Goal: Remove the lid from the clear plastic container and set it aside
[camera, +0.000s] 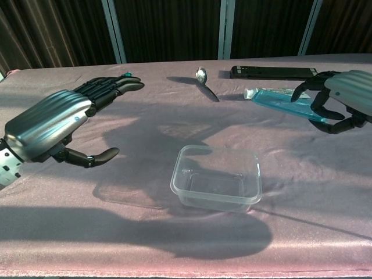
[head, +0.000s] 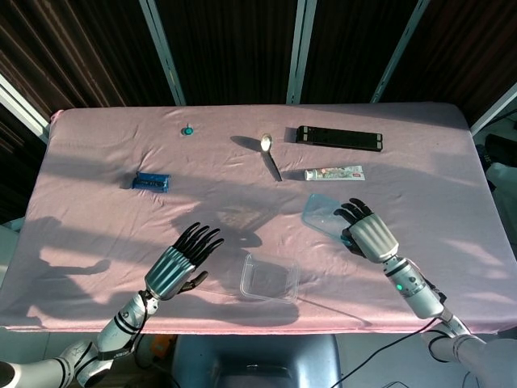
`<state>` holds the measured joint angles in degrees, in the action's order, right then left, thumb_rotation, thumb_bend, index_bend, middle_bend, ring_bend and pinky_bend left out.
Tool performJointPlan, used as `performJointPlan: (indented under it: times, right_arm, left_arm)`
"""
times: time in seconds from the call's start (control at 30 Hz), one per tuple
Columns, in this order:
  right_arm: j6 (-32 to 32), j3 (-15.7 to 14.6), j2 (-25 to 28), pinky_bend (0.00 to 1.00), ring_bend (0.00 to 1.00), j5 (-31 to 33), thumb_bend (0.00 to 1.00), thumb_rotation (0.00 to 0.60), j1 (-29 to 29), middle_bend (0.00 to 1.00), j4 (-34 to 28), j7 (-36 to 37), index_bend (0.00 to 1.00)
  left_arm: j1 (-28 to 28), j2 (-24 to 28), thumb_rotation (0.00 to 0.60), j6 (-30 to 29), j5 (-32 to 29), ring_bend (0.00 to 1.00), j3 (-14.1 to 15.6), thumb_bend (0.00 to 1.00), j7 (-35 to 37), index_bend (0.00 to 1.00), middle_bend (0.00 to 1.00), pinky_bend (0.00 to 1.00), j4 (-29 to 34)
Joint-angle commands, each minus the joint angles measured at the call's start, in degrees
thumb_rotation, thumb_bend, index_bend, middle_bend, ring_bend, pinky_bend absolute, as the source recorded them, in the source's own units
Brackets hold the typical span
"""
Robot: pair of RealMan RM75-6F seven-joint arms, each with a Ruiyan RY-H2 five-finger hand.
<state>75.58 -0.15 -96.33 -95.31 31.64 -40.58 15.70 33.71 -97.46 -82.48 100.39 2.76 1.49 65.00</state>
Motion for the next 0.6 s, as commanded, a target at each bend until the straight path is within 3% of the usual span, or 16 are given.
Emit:
performJointPlan:
  times: [0.03, 0.23, 0.3, 0.4, 0.47, 0.6]
  right_arm:
    - [-2.91, -0.36, -2.34, 0.27, 0.25, 1.05, 0.81, 0.6, 0.31, 0.4, 3.21, 0.88, 0.81]
    - [-4.62, -0.52, -3.3, 0.27, 0.21, 1.8, 0.81, 0.6, 0.16, 0.39, 4.42, -0.12, 0.7]
    - [-5.3, -0.34, -3.09, 0.27, 0.19, 2.38, 0.78, 0.6, -0.04, 0.35, 3.93, -0.85, 0.55]
    - [-6.67, -0.39, -1.63, 0.24, 0.14, 2.99, 0.63, 0.6, -0.21, 0.28, 1.39, -1.7, 0.28]
    - [-7.21, -0.76, -0.28, 0.22, 0.11, 2.91, 0.52, 0.6, -0.28, 0.24, -0.62, -2.17, 0.16]
    - [-9.61, -1.96, 3.5, 0.16, 0.05, 2.86, 0.34, 0.6, -0.4, 0.18, -6.24, -4.12, 0.07]
  left_arm:
    - [-0.35, -0.16, 0.6, 0.55, -0.51, 0.0, 0.06, 0.32, 0.79, 0.0, 0.0, 0.0, -0.66]
    - [-0.7, -0.69, 0.6, 1.52, -1.22, 0.0, -0.23, 0.32, 1.25, 0.0, 0.0, 0.0, -2.26]
    - [-0.8, -0.82, 0.6, 2.09, -1.81, 0.0, -0.44, 0.32, 1.83, 0.0, 0.0, 0.0, -2.63]
    - [-0.97, -0.58, 0.6, 2.63, -2.41, 0.0, -0.64, 0.32, 2.89, 0.0, 0.0, 0.0, -2.57]
    - [-1.07, -0.28, 0.6, 2.65, -2.46, 0.0, -0.73, 0.32, 3.1, 0.0, 0.0, 0.0, -2.34]
    - [-1.42, 0.74, 0.6, 2.73, -2.69, 0.0, -0.73, 0.32, 3.5, 0.0, 0.0, 0.0, -1.15]
